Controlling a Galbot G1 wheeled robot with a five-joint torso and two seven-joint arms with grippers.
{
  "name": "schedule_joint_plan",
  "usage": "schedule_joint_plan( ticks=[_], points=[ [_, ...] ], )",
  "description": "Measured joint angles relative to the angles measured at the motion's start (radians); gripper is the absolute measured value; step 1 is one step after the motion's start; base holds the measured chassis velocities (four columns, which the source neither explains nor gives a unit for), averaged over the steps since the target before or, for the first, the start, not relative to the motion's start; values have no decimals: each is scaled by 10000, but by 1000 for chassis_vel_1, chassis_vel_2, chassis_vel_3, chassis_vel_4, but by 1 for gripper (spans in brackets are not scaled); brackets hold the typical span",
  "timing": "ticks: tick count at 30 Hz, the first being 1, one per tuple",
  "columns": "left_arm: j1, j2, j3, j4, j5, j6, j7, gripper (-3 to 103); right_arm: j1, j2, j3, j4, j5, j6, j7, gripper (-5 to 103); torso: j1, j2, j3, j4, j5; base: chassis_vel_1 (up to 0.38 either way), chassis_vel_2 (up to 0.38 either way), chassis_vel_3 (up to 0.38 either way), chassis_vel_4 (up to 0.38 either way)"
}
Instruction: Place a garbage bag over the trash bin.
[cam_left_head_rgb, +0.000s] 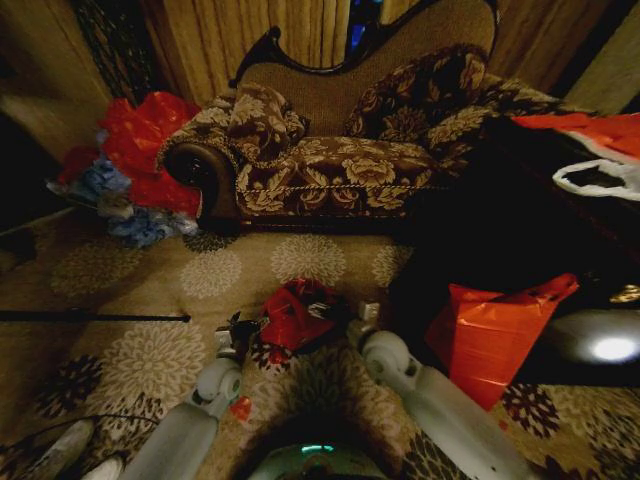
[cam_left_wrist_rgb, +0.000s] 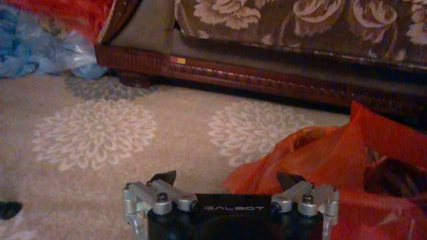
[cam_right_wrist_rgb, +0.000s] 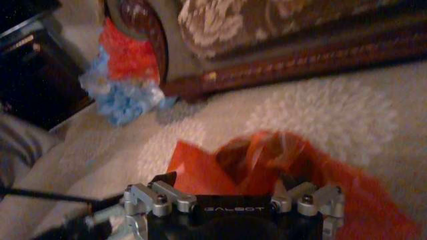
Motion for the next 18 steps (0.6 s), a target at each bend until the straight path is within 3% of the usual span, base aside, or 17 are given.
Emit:
schedule_joint_plan(
  ticks=[9,12,15,17,18],
  points=[
    [87,-45,-170,-172,-92,24,1,100,614,346,-722,-859,313,-115,180,101,0,0,1,0,-2,0,0,0,0],
    [73,-106,-172,-193,-93,23,4,100,781,429,-855,-1143,304,-36,156,93,0,0,1,-1,0,0,0,0,0],
    [53,-157,-201,-226,-92,4,17,100,923,483,-1009,-1382,697,187,-11,77,0,0,0,-1,0,0,0,0,0],
    [47,-165,-219,-243,-92,-1,24,100,939,483,-1065,-1413,784,199,-45,77,0,0,0,-1,-1,0,0,0,0],
    [39,-177,-251,-281,-93,-9,31,100,945,479,-1186,-1481,821,227,-86,71,0,0,0,0,1,0,0,0,0]
  ],
)
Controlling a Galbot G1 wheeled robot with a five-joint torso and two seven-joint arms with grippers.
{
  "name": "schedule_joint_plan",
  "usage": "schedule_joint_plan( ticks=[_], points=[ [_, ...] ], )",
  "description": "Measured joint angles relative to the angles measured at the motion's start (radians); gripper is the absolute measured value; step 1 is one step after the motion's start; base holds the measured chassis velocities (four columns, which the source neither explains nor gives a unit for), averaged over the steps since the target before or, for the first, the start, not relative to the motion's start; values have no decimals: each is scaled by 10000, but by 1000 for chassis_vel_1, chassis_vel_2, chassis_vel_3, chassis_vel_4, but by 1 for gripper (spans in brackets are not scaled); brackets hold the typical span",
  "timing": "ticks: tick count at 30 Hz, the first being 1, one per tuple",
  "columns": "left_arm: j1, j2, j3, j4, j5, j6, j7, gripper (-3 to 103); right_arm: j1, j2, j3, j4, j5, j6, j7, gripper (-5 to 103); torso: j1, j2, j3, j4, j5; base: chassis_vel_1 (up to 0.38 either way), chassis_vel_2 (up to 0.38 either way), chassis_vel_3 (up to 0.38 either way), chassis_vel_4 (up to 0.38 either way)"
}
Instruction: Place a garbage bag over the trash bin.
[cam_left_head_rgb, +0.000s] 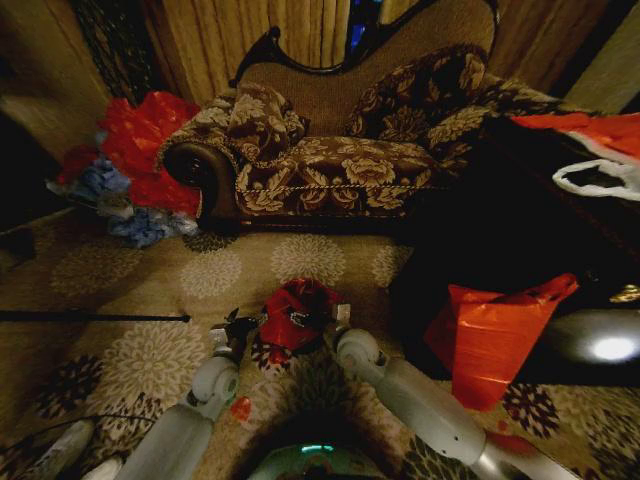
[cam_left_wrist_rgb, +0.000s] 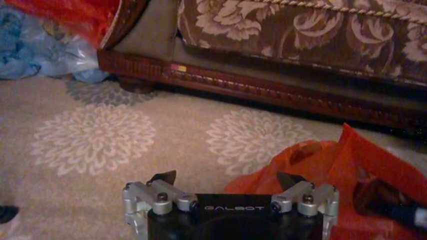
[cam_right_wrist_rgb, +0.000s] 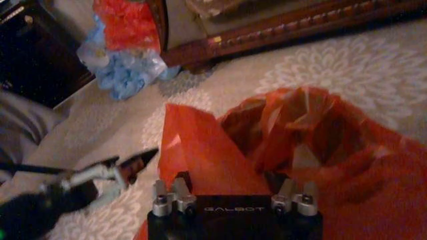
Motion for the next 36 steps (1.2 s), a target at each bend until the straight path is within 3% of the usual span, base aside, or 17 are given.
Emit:
schedule_joint_plan(
  ticks=[5,9,11,19,25,36],
  points=[
    [-20,-14,-79,-78,-44,-17,14,100,-39,-45,-111,45,-12,93,19,55,0,0,0,-1,0,0,0,0,0],
    [-21,-41,-142,-94,-88,-59,42,100,-191,-272,-217,651,17,418,71,33,0,0,0,1,-1,0,0,0,0],
    [-22,-50,-145,-94,-98,-65,49,100,-261,-345,-219,817,23,460,81,33,0,0,0,0,-1,0,0,0,0],
    [-69,-74,-147,4,-119,-169,204,100,-1308,-1407,-63,1942,-295,426,-298,3,0,0,-1,0,0,0,0,0,0],
    [-93,-87,-99,95,-132,-215,236,100,-2215,-1797,283,1883,-1179,376,-1054,0,0,0,-1,-1,-1,0,0,0,0],
    [-319,-24,-1,313,-203,-226,240,100,-2603,-477,231,-371,-3175,748,-1964,0,-1,-2,-1,-1,-1,0,0,0,0]
  ],
)
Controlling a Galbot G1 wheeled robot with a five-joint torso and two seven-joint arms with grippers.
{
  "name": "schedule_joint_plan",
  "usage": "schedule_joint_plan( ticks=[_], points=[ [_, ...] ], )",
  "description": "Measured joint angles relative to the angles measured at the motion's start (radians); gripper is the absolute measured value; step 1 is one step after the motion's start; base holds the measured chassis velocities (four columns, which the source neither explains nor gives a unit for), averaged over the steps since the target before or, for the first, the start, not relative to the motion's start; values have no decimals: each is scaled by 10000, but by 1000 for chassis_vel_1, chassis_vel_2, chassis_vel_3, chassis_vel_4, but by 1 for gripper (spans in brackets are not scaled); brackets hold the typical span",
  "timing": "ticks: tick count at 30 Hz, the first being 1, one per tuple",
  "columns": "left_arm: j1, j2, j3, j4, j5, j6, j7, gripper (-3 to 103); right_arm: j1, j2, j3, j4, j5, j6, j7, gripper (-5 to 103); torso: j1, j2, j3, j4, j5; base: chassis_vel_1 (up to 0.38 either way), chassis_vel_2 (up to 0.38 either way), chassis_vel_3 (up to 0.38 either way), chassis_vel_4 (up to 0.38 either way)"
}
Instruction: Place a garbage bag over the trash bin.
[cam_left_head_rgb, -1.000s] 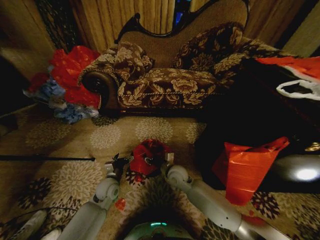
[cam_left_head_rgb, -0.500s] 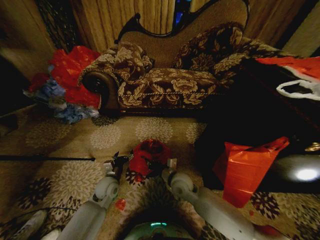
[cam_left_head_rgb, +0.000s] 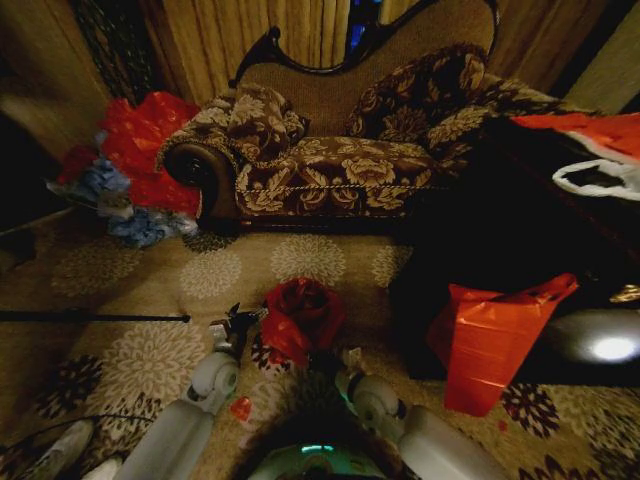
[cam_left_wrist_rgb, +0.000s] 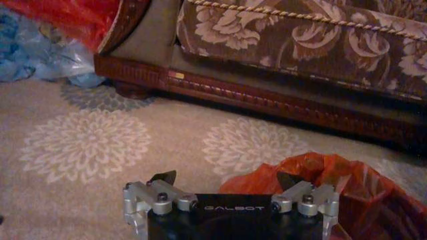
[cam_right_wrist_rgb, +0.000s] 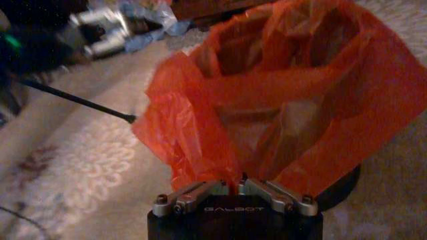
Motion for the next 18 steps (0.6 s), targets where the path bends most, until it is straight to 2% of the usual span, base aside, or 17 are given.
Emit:
schedule_joint_plan(
  ticks=[5,10,18],
  points=[
    [14,-37,-4,50,-6,0,0,100,221,646,-140,-1405,-700,296,-322,0,0,0,0,1,-3,0,0,0,0],
    [23,-55,-66,52,-6,11,-10,100,348,1182,-152,-2454,-902,439,-455,0,0,0,0,1,0,0,0,0,0],
    [14,-198,-89,178,19,25,-17,100,310,1263,-148,-2659,-1094,459,-568,0,0,0,0,0,0,0,0,0,0]
  ],
)
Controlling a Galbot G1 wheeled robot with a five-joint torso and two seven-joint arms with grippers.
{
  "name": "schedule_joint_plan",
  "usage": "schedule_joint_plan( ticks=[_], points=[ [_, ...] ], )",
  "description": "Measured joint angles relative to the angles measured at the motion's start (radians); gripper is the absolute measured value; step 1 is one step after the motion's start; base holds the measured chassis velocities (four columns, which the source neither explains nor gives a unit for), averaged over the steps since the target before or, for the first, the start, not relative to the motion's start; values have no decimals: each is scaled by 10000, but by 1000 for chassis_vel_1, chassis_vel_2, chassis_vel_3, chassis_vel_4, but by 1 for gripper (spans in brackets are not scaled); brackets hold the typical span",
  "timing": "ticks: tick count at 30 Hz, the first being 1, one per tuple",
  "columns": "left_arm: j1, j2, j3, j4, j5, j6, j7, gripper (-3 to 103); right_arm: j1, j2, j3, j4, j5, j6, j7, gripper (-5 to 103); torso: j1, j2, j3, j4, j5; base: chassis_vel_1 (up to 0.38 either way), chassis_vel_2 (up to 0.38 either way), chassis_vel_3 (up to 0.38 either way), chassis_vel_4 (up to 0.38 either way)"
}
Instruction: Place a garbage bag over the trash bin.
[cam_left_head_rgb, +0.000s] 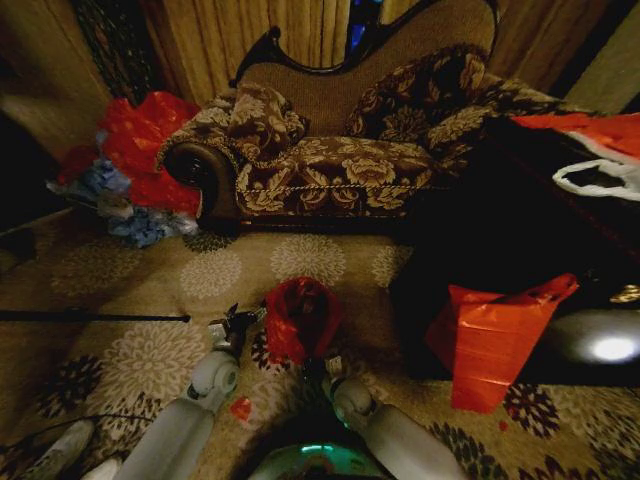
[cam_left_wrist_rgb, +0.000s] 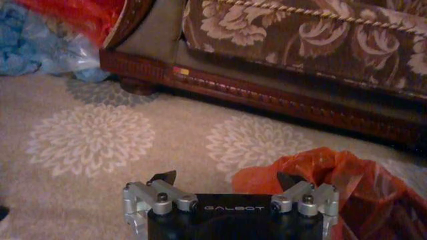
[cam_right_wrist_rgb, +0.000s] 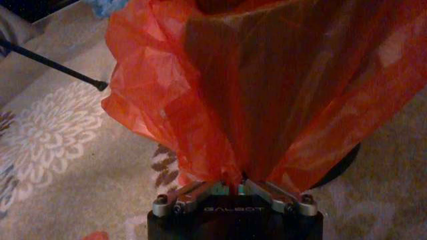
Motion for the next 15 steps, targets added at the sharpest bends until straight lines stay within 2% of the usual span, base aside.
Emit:
schedule_joint_plan(
  ticks=[5,10,15],
  points=[
    [-8,-58,18,105,40,64,158,103,-19,-126,31,203,-19,6,19,0,0,0,0,1,0,0,0,0,0],
    [-347,-74,318,325,-81,140,489,90,-103,-226,70,428,-53,15,28,0,0,0,0,1,2,0,0,0,0],
    [-755,-278,489,623,-594,276,492,97,-102,-237,66,482,-109,30,43,0,0,1,0,0,2,0,0,0,0]
  ],
)
